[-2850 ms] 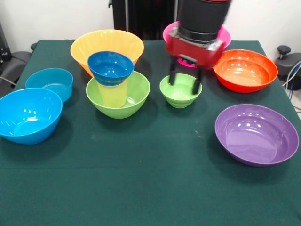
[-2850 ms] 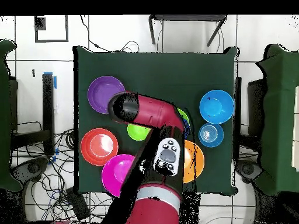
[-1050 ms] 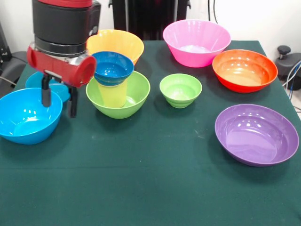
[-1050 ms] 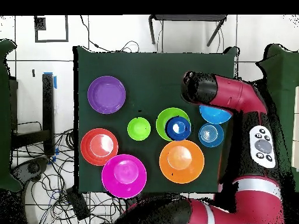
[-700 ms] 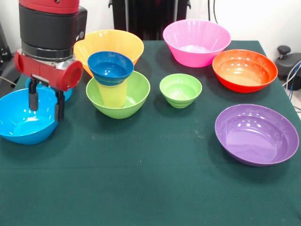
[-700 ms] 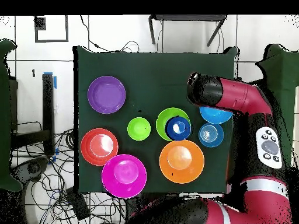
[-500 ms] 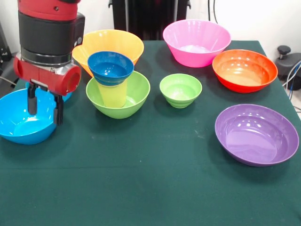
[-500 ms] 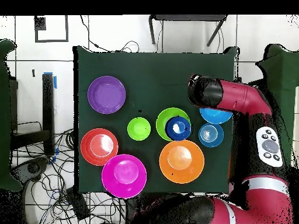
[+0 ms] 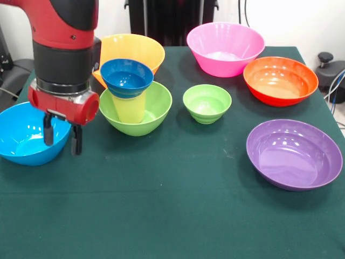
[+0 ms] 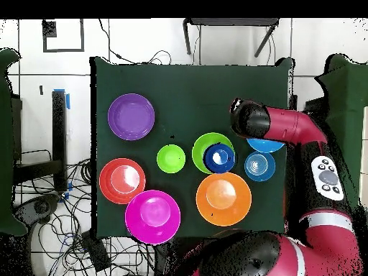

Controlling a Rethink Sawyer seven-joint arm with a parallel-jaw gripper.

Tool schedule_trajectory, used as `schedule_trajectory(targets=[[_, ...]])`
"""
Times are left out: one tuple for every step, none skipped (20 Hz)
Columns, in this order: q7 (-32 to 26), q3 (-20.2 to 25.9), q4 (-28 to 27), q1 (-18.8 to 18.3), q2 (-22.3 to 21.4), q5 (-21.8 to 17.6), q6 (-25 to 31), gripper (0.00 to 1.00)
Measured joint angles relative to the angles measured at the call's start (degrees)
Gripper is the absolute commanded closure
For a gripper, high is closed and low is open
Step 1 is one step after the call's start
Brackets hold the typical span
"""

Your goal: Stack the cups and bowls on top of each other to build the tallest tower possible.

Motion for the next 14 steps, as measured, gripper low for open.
schedule_trajectory(targets=[[0.00,0.48,0.34,-0.41,0.39,-0.52,-0.51,0.00],[0.00,1.02,0.70,-0.93,0.82,-1.18,-1.04,0.00],[0.00,1.24,0.86,-1.14,0.99,-1.46,-1.22,0.00],[0.00,1.67,1.24,-1.63,1.37,-2.06,-1.51,0.00],[0.00,1.90,1.46,-1.93,1.55,-2.51,-1.69,0.00],[0.00,2.12,1.70,-2.23,1.68,-2.86,-1.76,0.00],[0.00,2.63,2.21,-2.89,1.82,-3.84,-1.94,0.00],[0.00,2.82,2.41,-3.13,1.84,-4.17,-1.92,0.00],[0.00,2.96,2.54,-3.29,1.83,-4.49,-1.93,0.00],[0.00,3.35,2.94,-3.74,1.84,-5.42,-1.93,0.00],[0.00,3.44,3.03,-3.84,1.84,-5.66,-1.93,0.00],[0.00,3.51,3.14,-3.93,1.83,-5.91,-1.93,0.00],[0.00,3.58,3.24,-4.01,1.82,-6.17,-1.93,0.00],[0.00,3.61,3.39,-4.06,1.80,-6.45,-1.93,0.00]])
